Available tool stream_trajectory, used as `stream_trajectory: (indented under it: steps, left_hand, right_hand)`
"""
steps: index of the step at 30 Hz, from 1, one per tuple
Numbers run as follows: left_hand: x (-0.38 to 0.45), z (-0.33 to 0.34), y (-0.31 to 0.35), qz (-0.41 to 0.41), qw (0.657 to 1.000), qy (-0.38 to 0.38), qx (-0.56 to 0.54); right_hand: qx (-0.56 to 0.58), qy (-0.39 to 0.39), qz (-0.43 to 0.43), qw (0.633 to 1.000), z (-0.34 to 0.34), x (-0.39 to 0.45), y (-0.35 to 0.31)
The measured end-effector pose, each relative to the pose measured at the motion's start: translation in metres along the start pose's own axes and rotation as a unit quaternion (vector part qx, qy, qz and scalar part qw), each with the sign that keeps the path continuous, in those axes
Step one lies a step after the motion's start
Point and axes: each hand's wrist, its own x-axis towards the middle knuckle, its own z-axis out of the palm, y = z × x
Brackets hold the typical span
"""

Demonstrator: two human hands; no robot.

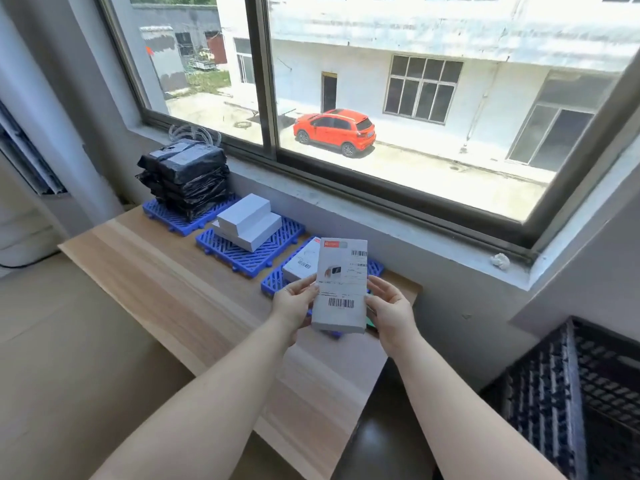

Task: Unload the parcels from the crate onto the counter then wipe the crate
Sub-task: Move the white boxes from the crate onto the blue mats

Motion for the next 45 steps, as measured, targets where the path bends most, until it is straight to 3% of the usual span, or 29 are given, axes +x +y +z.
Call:
stream_trajectory:
  steps: [8,15,23,27,32,34,36,38,39,40,42,43,45]
  left_hand:
    - [0.097,-0.006,0.023,-0.017,0.995,0.021,0.093]
    - [0.177,-0.013,0.043,-0.09,0.988,-0.015,0.126]
    - [0.268,-0.017,0.06,-0.086,0.963,-0.13,0.22]
    - [0.296,-0.025,0.06,-0.086,0.942,-0.192,0.263]
    - [0.315,-0.045,0.057,-0.102,0.936,-0.252,0.223]
    - [0.323,-0.053,0.055,-0.1,0.927,-0.278,0.231]
    - [0.327,-0.061,0.053,-0.065,0.916,-0.279,0.282]
    - [0.331,-0.068,0.051,0.05,0.873,-0.285,0.393]
    - [0.333,-0.07,0.047,0.126,0.81,-0.308,0.483]
    - [0.334,-0.071,0.041,0.196,0.72,-0.337,0.574]
    - [0.336,-0.07,0.031,0.267,0.56,-0.367,0.693]
    - [0.336,-0.069,0.027,0.278,0.52,-0.367,0.719]
    - [0.338,-0.067,0.02,0.296,0.489,-0.354,0.74]
  right_hand:
    - [-0.022,0.067,0.053,0.996,0.033,0.101,0.035]
    - [-0.023,0.119,0.08,0.989,0.058,0.157,0.053]
    - [0.047,0.157,0.103,0.981,0.093,0.21,0.065]
    - [0.056,0.215,0.109,0.969,0.11,0.218,0.077]
    - [0.072,0.239,0.101,0.963,0.123,0.224,0.096]
    - [0.025,0.258,0.087,0.962,0.128,0.221,0.095]
    - [-0.125,0.275,0.076,0.95,0.129,0.217,0.1]
    - [-0.335,0.243,0.039,0.91,0.132,0.215,0.104]
    - [-0.439,0.205,0.023,0.875,0.132,0.216,0.108]
    - [-0.528,0.166,0.023,0.833,0.134,0.218,0.112]
    - [-0.635,0.122,0.059,0.761,0.136,0.222,0.119]
    - [-0.657,0.116,0.077,0.741,0.137,0.224,0.121]
    - [-0.675,0.116,0.099,0.722,0.137,0.225,0.125]
